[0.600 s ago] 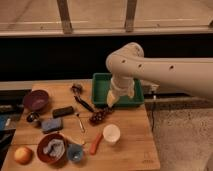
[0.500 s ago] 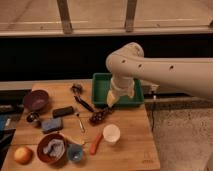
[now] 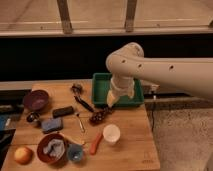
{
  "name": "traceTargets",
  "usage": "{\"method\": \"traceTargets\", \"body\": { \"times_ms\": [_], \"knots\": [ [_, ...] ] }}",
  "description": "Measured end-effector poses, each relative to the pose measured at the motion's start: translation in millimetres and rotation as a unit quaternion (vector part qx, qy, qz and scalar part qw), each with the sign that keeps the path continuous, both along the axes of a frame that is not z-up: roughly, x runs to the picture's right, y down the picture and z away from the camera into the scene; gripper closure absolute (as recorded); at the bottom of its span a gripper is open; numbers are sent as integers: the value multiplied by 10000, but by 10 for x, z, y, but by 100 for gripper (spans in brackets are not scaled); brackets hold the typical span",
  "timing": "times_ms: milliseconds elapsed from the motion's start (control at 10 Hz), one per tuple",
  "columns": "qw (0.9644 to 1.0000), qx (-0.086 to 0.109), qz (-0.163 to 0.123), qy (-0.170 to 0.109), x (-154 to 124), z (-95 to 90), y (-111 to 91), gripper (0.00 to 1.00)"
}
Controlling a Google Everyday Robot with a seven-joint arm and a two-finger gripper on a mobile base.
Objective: Place apple in plastic cup
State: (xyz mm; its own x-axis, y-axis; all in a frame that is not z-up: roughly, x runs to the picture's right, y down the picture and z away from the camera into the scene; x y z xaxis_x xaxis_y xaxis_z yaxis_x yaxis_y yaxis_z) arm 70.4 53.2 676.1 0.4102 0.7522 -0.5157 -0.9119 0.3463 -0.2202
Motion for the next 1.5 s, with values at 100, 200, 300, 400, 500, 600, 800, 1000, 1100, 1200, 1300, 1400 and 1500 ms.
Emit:
{"method": "traceTargets", "body": {
  "times_ms": [100, 200, 300, 400, 500, 600, 800, 1000, 1100, 1200, 1300, 1400, 1500],
  "knots": [
    [10000, 0, 0, 0, 0, 0, 0, 34],
    [10000, 0, 0, 0, 0, 0, 0, 34],
    [10000, 0, 0, 0, 0, 0, 0, 34],
    [10000, 0, 0, 0, 0, 0, 0, 34],
    [10000, 0, 0, 0, 0, 0, 0, 34],
    [10000, 0, 0, 0, 0, 0, 0, 34],
    [10000, 0, 0, 0, 0, 0, 0, 34],
    [10000, 0, 0, 0, 0, 0, 0, 34],
    [10000, 4, -13, 3, 2, 2, 0, 34],
    [10000, -8, -84, 21, 3, 8, 12, 34],
    [9999, -17, -141, 0, -37, 14, 24, 34],
    [9998, -37, -207, -68, -127, 21, 38, 34],
    [9995, -58, -234, -180, -204, 13, 39, 34]
  ]
}}
